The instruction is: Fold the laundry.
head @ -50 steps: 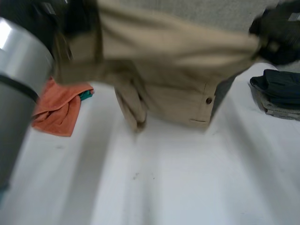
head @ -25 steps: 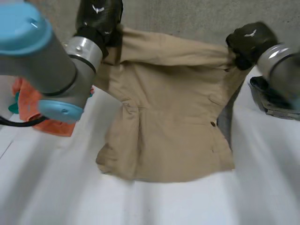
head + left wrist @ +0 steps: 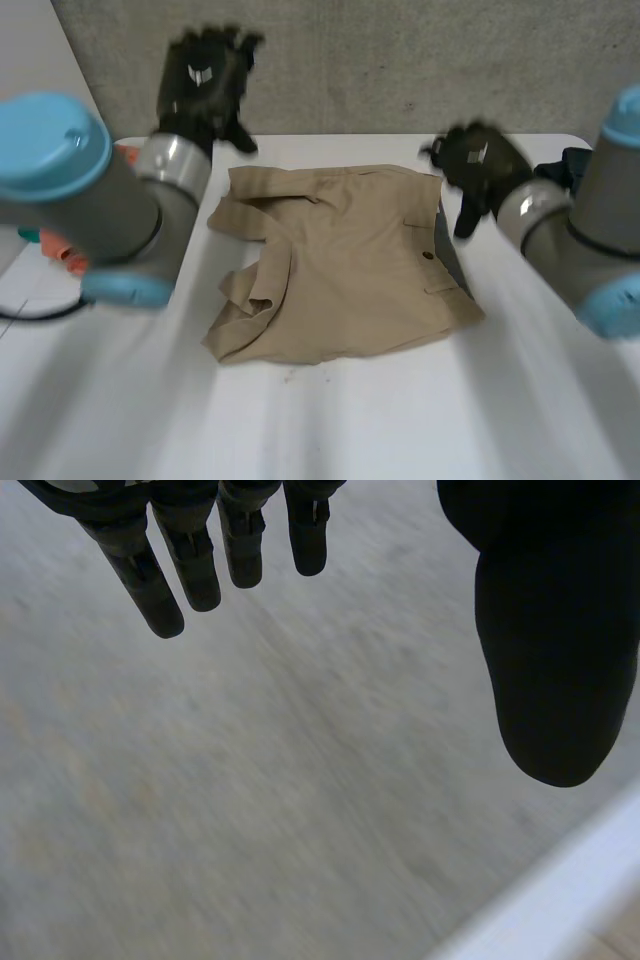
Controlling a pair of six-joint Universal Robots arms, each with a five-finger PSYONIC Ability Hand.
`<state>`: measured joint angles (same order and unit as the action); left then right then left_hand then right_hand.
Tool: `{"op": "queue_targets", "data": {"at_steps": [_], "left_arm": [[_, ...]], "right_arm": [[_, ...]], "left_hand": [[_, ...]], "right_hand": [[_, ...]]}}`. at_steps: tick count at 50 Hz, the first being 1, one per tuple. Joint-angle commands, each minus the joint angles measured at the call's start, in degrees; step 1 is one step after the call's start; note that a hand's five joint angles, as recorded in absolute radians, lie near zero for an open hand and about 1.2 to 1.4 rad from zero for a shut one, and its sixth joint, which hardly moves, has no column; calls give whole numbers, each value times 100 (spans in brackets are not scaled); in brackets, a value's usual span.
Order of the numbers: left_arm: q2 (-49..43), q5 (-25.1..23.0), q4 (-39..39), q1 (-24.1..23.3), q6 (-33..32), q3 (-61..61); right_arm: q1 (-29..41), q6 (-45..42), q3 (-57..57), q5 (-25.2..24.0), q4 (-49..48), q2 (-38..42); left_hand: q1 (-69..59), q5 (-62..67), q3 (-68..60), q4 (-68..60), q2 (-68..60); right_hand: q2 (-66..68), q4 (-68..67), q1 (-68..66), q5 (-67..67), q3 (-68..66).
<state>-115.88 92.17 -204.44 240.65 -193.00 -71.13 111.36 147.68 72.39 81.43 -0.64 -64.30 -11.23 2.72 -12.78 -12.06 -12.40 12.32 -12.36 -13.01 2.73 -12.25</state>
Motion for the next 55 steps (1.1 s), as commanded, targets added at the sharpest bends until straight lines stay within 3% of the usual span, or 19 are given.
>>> {"op": "queue_targets", "data": {"at_steps": [1,5,10,16,19,24,29,33,35,42,46,55], "left_arm": [[874,38,667,-562,25,-2070],[988,56,958,-1063,43,-2712],[1217,20,1265,-1327,61,-3274],[1156,47,1661,-1451,70,-3354],[1094,47,1732,-1363,70,-3372],[866,21,1679,-846,61,-3381],[751,20,1530,-475,-18,-3372],[655,20,1398,-177,-27,-3355],[602,20,1310,-1,-27,-3346],[558,-32,1152,237,-97,-3337],[497,-24,1134,245,-448,-3372],[259,-32,1020,237,-915,-3311]], "right_arm": [[-114,-81,1769,-777,460,-653],[-464,-299,2576,-1215,74,-741],[-659,-555,3053,-1638,-340,-706],[-747,-626,3185,-1683,-999,-523],[-756,-635,3159,-1683,-1228,-259],[-756,-644,3071,-1674,-1570,5],[-756,-661,2948,-1648,-1747,313],[-756,-687,2913,-1656,-1791,357],[-765,-696,2904,-1656,-1799,348],[-782,-670,2904,-1507,-1799,296],[-765,-643,2904,-1446,-1791,296],[-729,-608,2842,-1358,-1791,331]], "left_hand": [[-1292,1143,-1137,-1210,-1176],[-2367,2218,-2212,-2284,-2251],[-3915,3766,-3760,-3833,-3799],[-4204,4056,-4050,-4122,-4088],[-4053,3905,-3899,-3971,-3937],[-2475,2327,-2320,-2393,-2359],[-2035,1886,-1880,-1952,-1919],[-1950,1802,-1796,-1868,-1834],[-1950,1802,-1796,-1868,-1834],[-2085,1936,-1930,-2002,-1969],[-2236,2087,-2081,-2153,-2119],[-4135,3987,-3981,-4053,-4019]], "right_hand": [[666,-662,-597,625,-673],[1826,-1822,-1756,1785,-1833],[1963,-1959,-1894,1922,-1970],[2366,-2362,-2297,2325,-2373],[2518,-2514,-2448,2477,-2525],[3189,-3185,-3120,3149,-3196],[3778,-3774,-3708,3737,-3785],[6063,-6059,-5993,6022,-6070],[6766,-6762,-6696,6725,-6773],[6768,-6764,-6699,6727,-6775],[6768,-6764,-6699,6727,-6775],[6768,-6764,-6699,6727,-6775]]}}
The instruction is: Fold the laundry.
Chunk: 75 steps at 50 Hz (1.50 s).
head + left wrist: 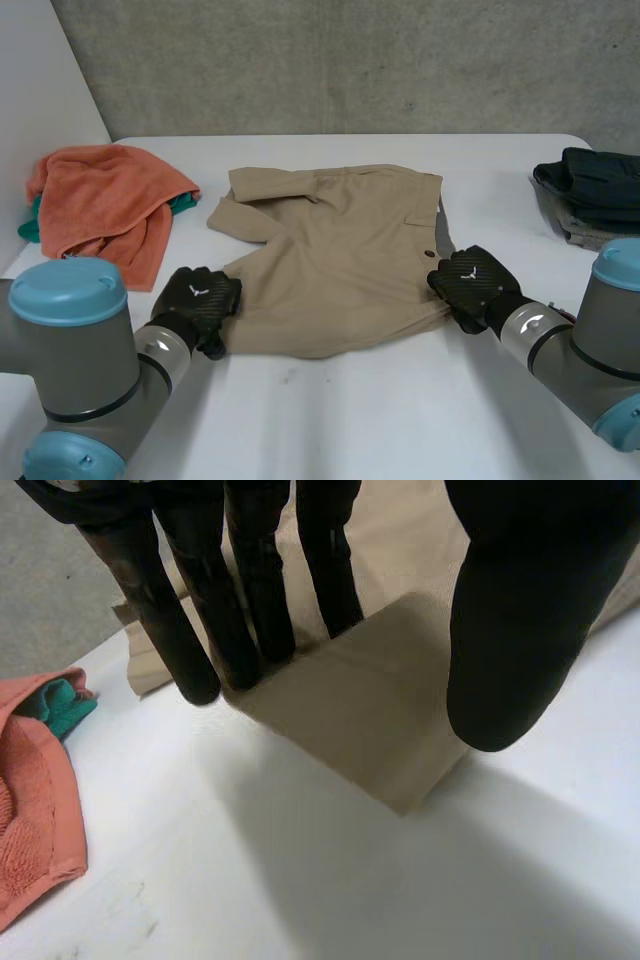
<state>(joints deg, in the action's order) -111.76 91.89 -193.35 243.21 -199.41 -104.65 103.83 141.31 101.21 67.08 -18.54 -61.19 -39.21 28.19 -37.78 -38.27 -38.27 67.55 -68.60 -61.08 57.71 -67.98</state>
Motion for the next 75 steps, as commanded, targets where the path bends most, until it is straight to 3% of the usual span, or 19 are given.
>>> {"op": "queue_targets", "data": {"at_steps": [1,4,6,12,16,23,26,32,36,44,49,50,55,60,63,70,75], "left_arm": [[-214,-5,-168,-20,-283,50],[-276,-5,-282,-11,-283,50],[-285,-5,-335,-11,-283,59],[-83,4,-283,-81,-274,68],[689,13,-143,-108,-204,59],[2060,30,1104,-432,-107,305],[2483,30,2035,-503,-116,463],[2668,4,3477,-687,-133,551],[2423,22,3514,-863,-133,498],[842,39,2804,-881,-168,1007],[-187,57,1933,-706,-344,2245],[-554,48,1471,-453,-614,3083],[-864,4,160,-222,-1187,4600],[-953,-40,-1535,-161,-1232,5726],[-953,-75,-2065,-116,-1127,6025],[-944,-84,-1830,-116,-740,5869],[-953,-110,-1548,-73,-713,5018]], "right_arm": [[23,28,-48,85,0,20],[23,28,-92,121,9,28],[32,28,-101,156,17,20],[-12,-51,-145,323,298,-94],[-30,-270,-268,455,1096,-673],[-135,-587,-645,428,2932,-2070],[-197,-674,-795,428,3408,-2396],[-320,-1421,-778,358,4437,-2933],[-355,-1922,-445,376,4649,-2933],[-285,-1994,-566,455,4097,-1915],[-267,-994,-1548,735,3114,-1028],[-215,-669,-1987,910,2824,-835],[294,228,-3692,1482,1577,-534],[418,704,-4276,1711,-111,-578],[445,924,-4285,1834,-1097,-639],[585,933,-4425,1879,-1117,-359],[585,933,-4338,1826,-765,2]], "left_hand": [[-1655,1757,-1799,-1749,-1750],[-2697,2799,-2841,-2791,-2792],[-4075,4176,-4218,-4168,-4169],[-4079,4181,-4222,-4173,-4173],[-4079,4181,-4222,-4173,-4173],[-4079,4181,-4222,-4173,-4173],[-4079,4181,-4222,-4173,-4173],[-4079,4181,-4222,-4173,-4173],[-4079,4181,-4222,-4173,-4173],[-4079,4181,-4222,-4173,-4173],[-4079,4181,-4222,-4173,-4173],[-4079,4181,-4222,-4173,-4173],[-4079,4181,-4222,-4173,-4173],[-4079,4181,-4222,-4173,-4173],[-4079,4181,-4222,-4173,-4173],[-4079,4181,-4222,-4173,-4173],[-4079,4181,-4222,-4173,-4173]], "right_hand": [[1245,-1140,-1892,1229,-1202],[1245,-1140,-1892,1229,-1202],[1245,-1140,-1892,1229,-1202],[1245,-1140,-1892,1229,-1202],[1245,-1140,-1892,1229,-1202],[1245,-1140,-1892,1229,-1202],[1245,-1140,-1892,1229,-1202],[1245,-1140,-1892,1229,-1202],[1245,-1140,-1892,1229,-1202],[1245,-1140,-1892,1229,-1202],[1245,-1140,-1892,1229,-1202],[1245,-1140,-1892,1229,-1202],[1245,-1140,-1892,1229,-1202],[1245,-1140,-1892,1229,-1202],[1245,-1140,-1892,1229,-1202],[1245,-1140,-1892,1229,-1202],[1245,-1140,-1892,1229,-1202]]}}
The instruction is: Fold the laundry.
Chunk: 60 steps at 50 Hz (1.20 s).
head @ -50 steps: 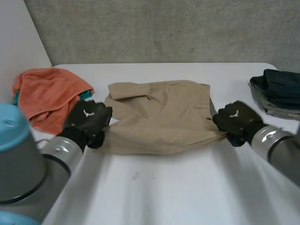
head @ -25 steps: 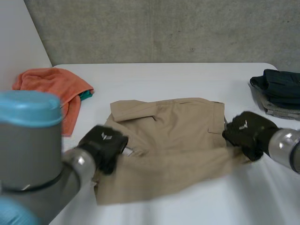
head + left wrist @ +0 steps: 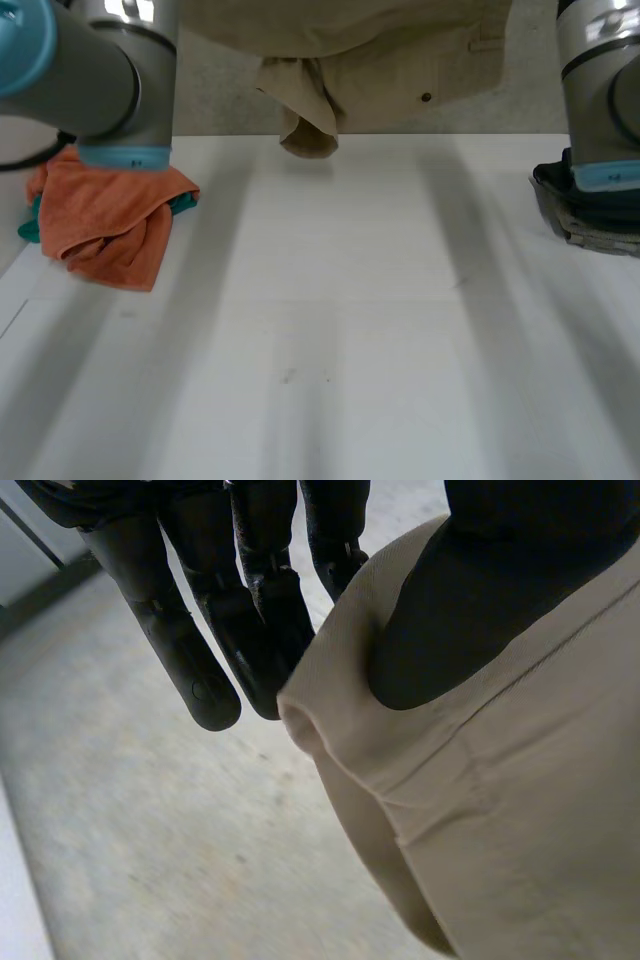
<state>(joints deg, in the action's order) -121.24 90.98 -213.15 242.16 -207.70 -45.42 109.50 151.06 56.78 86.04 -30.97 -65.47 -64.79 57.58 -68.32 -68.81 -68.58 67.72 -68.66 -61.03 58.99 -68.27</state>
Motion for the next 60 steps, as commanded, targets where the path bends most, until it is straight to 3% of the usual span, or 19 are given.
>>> {"op": "queue_targets", "data": {"at_steps": [1,13,20,24,25,27,29,30,33,35,45,48,55,60], "left_arm": [[-31,-27,432,33,116,-1055],[-901,-195,704,-107,159,-2524],[-489,-177,1635,-283,265,-3245],[371,-168,2950,-318,265,-3754],[373,-168,2955,-318,265,-3755],[986,-151,4241,-432,256,-4079],[1225,-151,4780,-511,247,-4203],[1470,-159,5479,-633,230,-4369],[1778,-150,6632,-923,221,-4712],[1841,-159,6865,-1091,212,-4775],[1692,209,5278,-1224,168,-4424],[1631,227,4864,-1084,125,-4239],[1165,52,3897,-433,107,-4028],[516,-719,3089,-47,98,-3844]], "right_arm": [[28,-41,131,-69,530,508],[63,-602,1167,-192,1268,1694],[89,-1332,1975,-166,1996,1161],[72,-1675,2609,-201,2884,396],[46,-1772,2706,-210,3069,264],[-24,-2158,3022,-245,3754,-167],[-182,-2632,3365,-271,4448,-650],[-253,-2782,3514,-289,4677,-817],[-569,-3467,4138,-438,5380,-1389],[-675,-3809,4462,-613,5574,-1565],[-763,-3663,4895,-1071,5181,-1548],[-728,-3382,4904,-1106,4864,-1548],[-710,-2986,4974,-1124,4381,-1539],[-693,-2819,5001,-1133,4055,-1443]], "left_hand": [[-1521,1242,-1168,-1119,-1142],[-1521,1242,-1168,-1119,-1142],[-1521,1242,-1168,-1119,-1142],[-1521,1242,-1168,-1119,-1142],[-1521,1242,-1168,-1119,-1142],[-1521,1242,-1168,-1119,-1142],[-1521,1242,-1168,-1119,-1142],[-1521,1242,-1168,-1119,-1142],[-1521,1242,-1168,-1119,-1142],[-1521,1242,-1168,-1119,-1142],[-1240,961,-887,-838,-862],[3727,-4006,4079,4128,4105],[3726,-4005,4079,4127,4104],[2232,-2511,2585,2633,2610]], "right_hand": [[1228,-1134,-1897,1101,-1173],[1228,-1134,-1897,1101,-1173],[1228,-1134,-1897,1101,-1173],[1228,-1134,-1897,1101,-1173],[1228,-1134,-1897,1101,-1173],[1228,-1134,-1897,1101,-1173],[1228,-1134,-1897,1101,-1173],[1228,-1134,-1897,1101,-1173],[1228,-1134,-1897,1101,-1173],[1228,-1134,-1897,1101,-1173],[1228,-1134,-1897,1101,-1173],[1228,-1134,-1897,1101,-1173],[1228,-1134,-1897,1101,-1173],[1228,-1134,-1897,1101,-1173]]}}
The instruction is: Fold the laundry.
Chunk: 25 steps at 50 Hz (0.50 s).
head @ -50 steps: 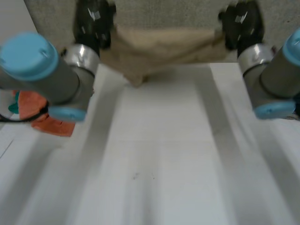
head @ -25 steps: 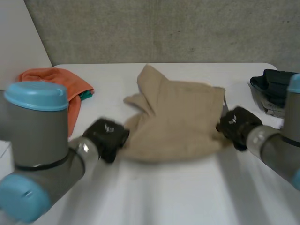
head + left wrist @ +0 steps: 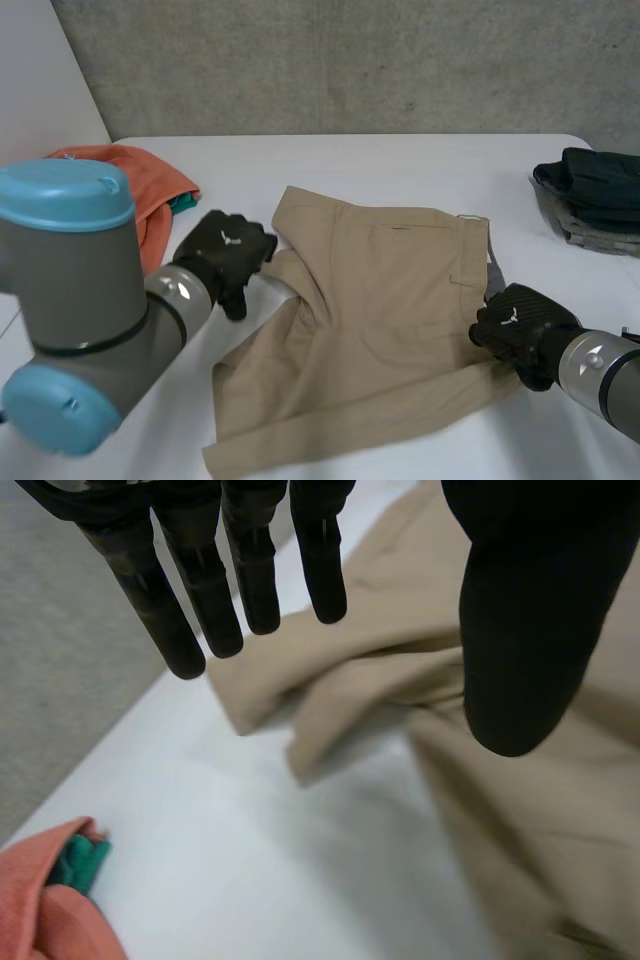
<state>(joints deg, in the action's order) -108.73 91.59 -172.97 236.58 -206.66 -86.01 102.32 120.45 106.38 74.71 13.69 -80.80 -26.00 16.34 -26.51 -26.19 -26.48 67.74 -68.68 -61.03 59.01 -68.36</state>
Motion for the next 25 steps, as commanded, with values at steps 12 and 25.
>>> {"op": "queue_targets", "data": {"at_steps": [12,25], "left_arm": [[-2477,-1987,-1353,969,12,1314],[-3145,-1987,-2513,995,29,1727]], "right_arm": [[34,426,67,8,-683,425],[34,444,172,8,-780,478]], "left_hand": [[-2004,1970,-1954,-1985,-1956],[-3447,3412,-3396,-3427,-3398]], "right_hand": [[1226,-1132,-1897,1099,-1164],[1226,-1132,-1897,1099,-1164]]}}
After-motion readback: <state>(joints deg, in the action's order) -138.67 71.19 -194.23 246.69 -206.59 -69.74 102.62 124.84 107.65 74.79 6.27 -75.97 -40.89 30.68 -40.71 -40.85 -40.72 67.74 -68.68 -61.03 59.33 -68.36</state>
